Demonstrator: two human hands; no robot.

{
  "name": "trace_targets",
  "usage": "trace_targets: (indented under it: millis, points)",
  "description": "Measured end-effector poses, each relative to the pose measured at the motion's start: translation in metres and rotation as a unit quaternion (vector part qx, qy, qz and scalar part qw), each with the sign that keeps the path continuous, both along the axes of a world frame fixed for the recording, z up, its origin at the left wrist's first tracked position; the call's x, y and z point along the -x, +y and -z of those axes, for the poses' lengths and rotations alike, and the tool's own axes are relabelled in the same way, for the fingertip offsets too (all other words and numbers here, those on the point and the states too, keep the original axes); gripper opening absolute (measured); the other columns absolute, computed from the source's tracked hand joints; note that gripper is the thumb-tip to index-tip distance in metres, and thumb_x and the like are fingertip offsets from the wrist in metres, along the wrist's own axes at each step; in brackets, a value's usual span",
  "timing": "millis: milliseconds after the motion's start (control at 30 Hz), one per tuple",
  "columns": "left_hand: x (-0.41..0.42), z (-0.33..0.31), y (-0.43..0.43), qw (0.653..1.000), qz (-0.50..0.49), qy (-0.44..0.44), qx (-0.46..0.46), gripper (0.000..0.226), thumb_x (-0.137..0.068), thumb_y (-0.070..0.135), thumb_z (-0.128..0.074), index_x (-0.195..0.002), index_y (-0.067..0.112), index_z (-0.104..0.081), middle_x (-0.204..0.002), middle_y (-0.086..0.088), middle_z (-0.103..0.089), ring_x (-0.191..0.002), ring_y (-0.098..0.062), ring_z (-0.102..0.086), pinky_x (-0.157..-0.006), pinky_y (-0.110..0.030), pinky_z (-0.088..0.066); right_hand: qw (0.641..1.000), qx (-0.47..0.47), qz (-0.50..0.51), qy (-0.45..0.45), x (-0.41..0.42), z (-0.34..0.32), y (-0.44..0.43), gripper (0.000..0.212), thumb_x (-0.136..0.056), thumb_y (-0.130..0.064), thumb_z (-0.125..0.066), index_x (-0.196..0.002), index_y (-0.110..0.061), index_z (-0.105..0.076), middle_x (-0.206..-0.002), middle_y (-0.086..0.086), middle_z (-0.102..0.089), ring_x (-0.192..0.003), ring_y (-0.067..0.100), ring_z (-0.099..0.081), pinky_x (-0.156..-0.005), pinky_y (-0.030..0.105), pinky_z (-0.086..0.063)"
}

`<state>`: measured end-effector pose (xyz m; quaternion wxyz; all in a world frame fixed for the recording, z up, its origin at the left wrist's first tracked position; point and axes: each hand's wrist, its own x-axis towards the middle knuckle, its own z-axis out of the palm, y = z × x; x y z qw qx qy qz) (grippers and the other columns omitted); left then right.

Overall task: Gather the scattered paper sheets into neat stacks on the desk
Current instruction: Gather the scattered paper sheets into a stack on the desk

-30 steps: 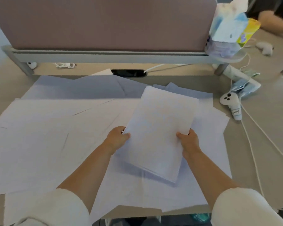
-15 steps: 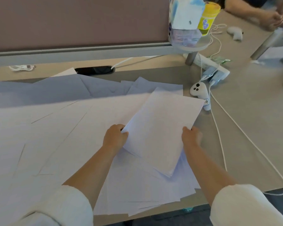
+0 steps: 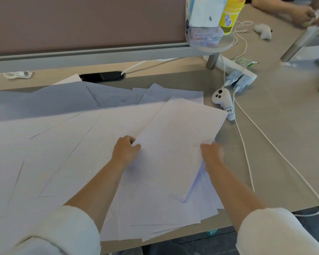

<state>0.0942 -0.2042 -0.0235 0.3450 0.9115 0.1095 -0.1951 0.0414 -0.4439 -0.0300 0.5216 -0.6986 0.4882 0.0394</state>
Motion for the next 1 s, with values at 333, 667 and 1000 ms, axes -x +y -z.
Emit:
trace_targets:
  millis: [333,667,1000]
  points:
    - [-0.001,0.000,0.005,1.000,0.028,0.008,-0.011,0.036,-0.086,0.019,-0.057,-0.120,0.006,-0.056,-0.120,-0.010,-0.058,-0.105,-0.027,-0.058,-0.079,-0.025,-0.040,0.996,-0.025,0.048,-0.077,0.001,0.002,0.012,0.013,-0.087,-0.004,-0.050,-0.092,-0.013,-0.042,-0.078,0.002,-0.042,-0.065,0.015,-0.039,-0.057,0.023,-0.034]
    - [0.000,-0.003,0.022,0.999,-0.038,-0.008,-0.017,0.042,-0.090,0.017,-0.047,-0.131,0.006,-0.051,-0.136,-0.015,-0.049,-0.121,-0.033,-0.050,-0.100,-0.037,-0.042,0.993,-0.051,-0.063,-0.089,0.012,-0.008,0.011,0.033,-0.080,0.000,-0.046,-0.109,-0.008,-0.058,-0.094,0.010,-0.063,-0.077,0.023,-0.057,-0.063,0.027,-0.048]
    - [0.019,-0.005,0.038,0.997,-0.067,0.011,-0.029,0.036,-0.093,0.004,-0.036,-0.123,-0.010,-0.051,-0.130,-0.028,-0.052,-0.120,-0.041,-0.049,-0.097,-0.041,-0.042,0.983,0.052,-0.170,0.045,0.027,-0.012,0.019,0.048,-0.092,0.003,-0.037,-0.139,-0.002,-0.032,-0.139,0.017,-0.044,-0.124,0.034,-0.045,-0.096,0.036,-0.041]
